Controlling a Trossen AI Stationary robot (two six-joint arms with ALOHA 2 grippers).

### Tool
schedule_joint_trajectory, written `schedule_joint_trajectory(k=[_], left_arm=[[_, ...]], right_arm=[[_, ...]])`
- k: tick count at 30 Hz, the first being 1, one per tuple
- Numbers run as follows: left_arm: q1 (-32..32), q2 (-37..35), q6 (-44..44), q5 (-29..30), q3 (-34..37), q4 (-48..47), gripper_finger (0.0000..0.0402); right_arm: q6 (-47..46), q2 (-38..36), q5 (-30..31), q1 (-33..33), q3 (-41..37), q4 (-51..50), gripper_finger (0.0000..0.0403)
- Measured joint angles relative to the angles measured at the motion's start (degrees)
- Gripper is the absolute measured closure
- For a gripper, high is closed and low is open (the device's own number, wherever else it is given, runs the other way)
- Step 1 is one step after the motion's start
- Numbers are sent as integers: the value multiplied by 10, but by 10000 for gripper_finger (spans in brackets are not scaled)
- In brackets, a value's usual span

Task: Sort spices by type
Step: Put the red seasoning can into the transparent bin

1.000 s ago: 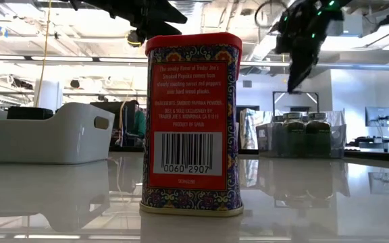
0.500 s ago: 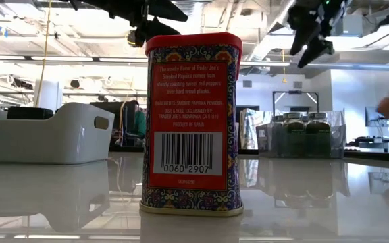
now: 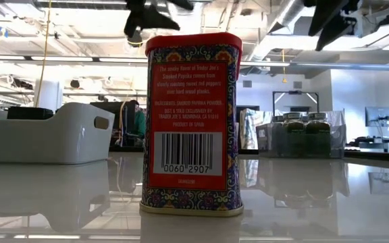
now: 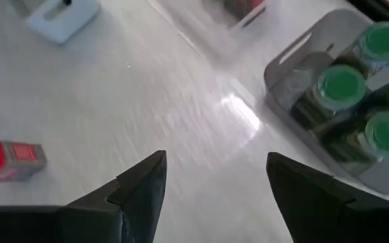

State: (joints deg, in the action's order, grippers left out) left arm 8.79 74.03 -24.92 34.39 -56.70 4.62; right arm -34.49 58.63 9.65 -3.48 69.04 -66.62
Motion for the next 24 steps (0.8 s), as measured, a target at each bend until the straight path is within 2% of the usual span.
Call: schedule_joint_trajectory(k=[4,6,10,14,17,20,24], left_arm=[[44,59,-65,45,-73,-66,182],[62,93,-92,61,-119,-130,188],[84,161,-154,65,-227,-248,199],[89,215,-176,65,-317,-344,217],[87,240,-175,65,-366,-383,234],[80,251,-159,63,-395,-384,246],[72,254,-154,25,-416,-381,252]], right_arm=[[-54,10,54,68,0,-37,122],[-73,15,77,101,0,-55,122],[-115,23,118,156,0,-82,122],[-150,25,139,194,0,-88,122],[-168,26,139,214,0,-89,122],[-185,26,140,230,0,-89,122],[-237,25,151,245,0,-95,122]])
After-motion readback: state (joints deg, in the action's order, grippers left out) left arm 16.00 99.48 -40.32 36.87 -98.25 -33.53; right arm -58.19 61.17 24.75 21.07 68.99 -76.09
